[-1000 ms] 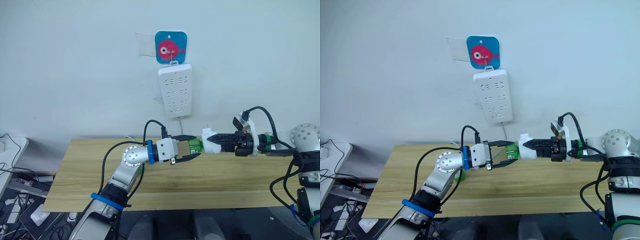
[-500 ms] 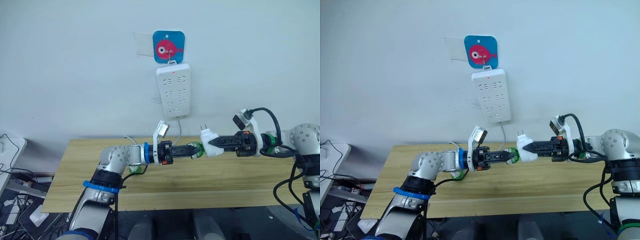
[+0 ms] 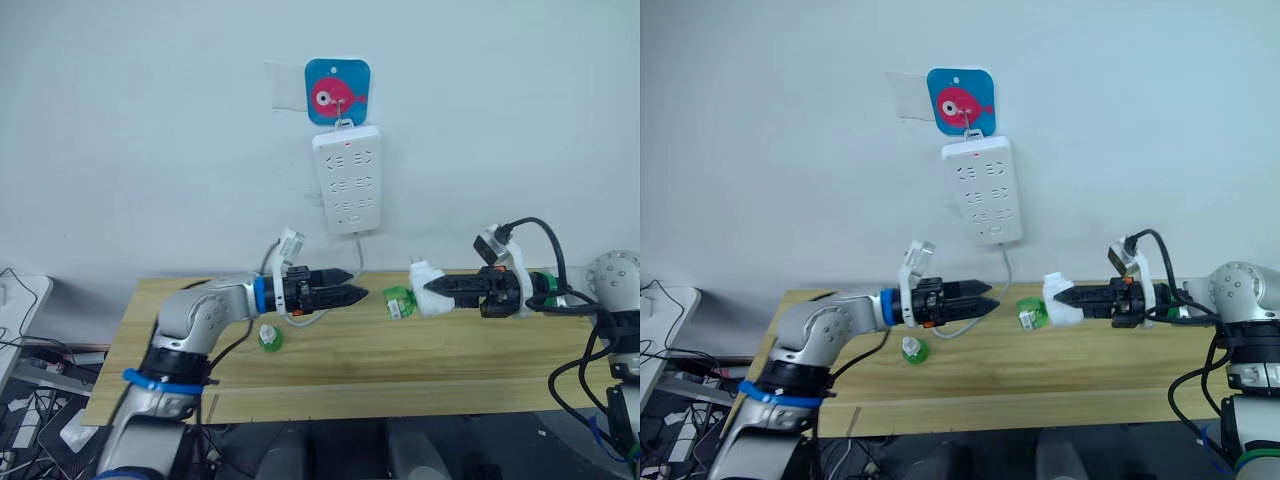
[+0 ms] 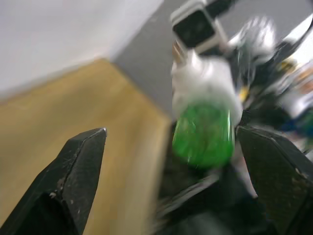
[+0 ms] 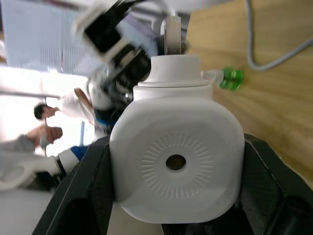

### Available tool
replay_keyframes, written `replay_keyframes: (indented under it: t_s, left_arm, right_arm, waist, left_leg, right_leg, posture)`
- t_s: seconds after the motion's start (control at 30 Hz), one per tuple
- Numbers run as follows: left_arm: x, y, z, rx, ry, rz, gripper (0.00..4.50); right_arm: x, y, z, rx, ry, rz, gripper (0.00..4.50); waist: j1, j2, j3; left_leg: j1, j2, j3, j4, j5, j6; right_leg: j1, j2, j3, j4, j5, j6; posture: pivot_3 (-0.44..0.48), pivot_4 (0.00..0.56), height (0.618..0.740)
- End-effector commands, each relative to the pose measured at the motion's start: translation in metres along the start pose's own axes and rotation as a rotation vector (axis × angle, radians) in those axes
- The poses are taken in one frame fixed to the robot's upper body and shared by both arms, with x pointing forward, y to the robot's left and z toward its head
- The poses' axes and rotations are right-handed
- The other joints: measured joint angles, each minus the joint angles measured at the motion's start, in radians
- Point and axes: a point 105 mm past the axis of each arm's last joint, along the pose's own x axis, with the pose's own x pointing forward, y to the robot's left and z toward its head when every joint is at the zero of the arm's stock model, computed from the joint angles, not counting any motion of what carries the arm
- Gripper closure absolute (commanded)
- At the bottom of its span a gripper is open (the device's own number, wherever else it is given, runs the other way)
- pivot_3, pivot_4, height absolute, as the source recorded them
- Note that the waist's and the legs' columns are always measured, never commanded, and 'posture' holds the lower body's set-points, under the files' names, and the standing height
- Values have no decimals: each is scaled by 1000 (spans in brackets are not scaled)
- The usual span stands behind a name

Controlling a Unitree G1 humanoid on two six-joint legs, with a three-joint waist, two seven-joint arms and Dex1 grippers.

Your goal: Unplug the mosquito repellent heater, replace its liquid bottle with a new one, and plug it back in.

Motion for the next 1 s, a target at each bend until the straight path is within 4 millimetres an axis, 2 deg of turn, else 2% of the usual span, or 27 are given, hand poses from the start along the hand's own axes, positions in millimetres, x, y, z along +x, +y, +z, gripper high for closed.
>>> replay_keyframes:
  t_s: [0.03,0.1,0.2,0.3,0.53,0.67,0.77,0.93,0.97,1.0]
  left_arm:
    - [8,-25,7,555,-23,-41,21]
    - [11,-22,8,769,-59,14,21]
    - [21,-26,-6,1043,-67,-2,21]
    - [29,-22,-9,1196,-108,29,21]
    - [51,-20,-4,1355,-211,63,21]
    - [55,-22,0,1392,-253,56,21]
    - [56,-26,1,1409,-282,30,565]
    - [53,-30,-8,1388,-273,-15,2034]
    - [53,-30,-9,1377,-274,-16,2256]
    - [53,-29,-8,1319,-276,-8,2273]
  right_arm:
    - [-7,6,11,-13,-67,17,1526]
    - [-7,5,9,-11,-69,19,1526]
    - [-4,5,8,-4,-74,32,1526]
    - [-1,8,7,-12,-62,52,1526]
    - [3,16,-4,-35,-8,84,1526]
    - [6,19,-6,-44,1,92,1526]
    - [7,21,-5,-45,-2,96,1526]
    - [6,21,-5,-45,-2,93,1526]
    - [6,21,-6,-45,-2,92,1526]
    - [6,21,-6,-44,-3,91,1526]
  waist:
    - [8,1,0]
    - [19,1,0]
    - [35,0,-1]
    - [41,1,-2]
    - [40,0,-2]
    - [35,0,-3]
    - [29,0,-3]
    - [16,0,-3]
    - [16,0,-3]
    - [15,0,-3]
  left_leg:
    - [0,0,1,0,0,0]
    - [0,0,3,0,0,0]
    - [-1,1,5,0,0,1]
    - [0,0,6,1,-2,5]
    - [-1,0,7,3,-2,6]
    - [-1,0,8,4,-1,7]
    - [-1,1,7,5,-1,7]
    - [-1,1,7,12,-1,7]
    - [-1,1,7,13,-1,7]
    - [-1,0,7,14,-1,8]
  right_leg:
    - [0,0,1,-2,1,0]
    - [0,0,2,-3,2,1]
    - [0,0,2,-4,4,1]
    - [0,0,3,-4,6,3]
    - [0,-1,3,-3,8,5]
    - [0,0,3,-1,8,6]
    - [0,0,3,1,8,6]
    - [0,0,3,8,8,6]
    - [0,0,3,9,8,6]
    - [0,0,4,10,8,6]
  posture:
    - [-85,127,740]
    - [-83,125,740]
    - [-85,119,740]
    - [-91,116,740]
    - [-111,113,740]
    - [-123,114,740]
    - [-127,116,740]
    - [-127,116,740]
    - [-127,116,740]
    - [-127,116,740]
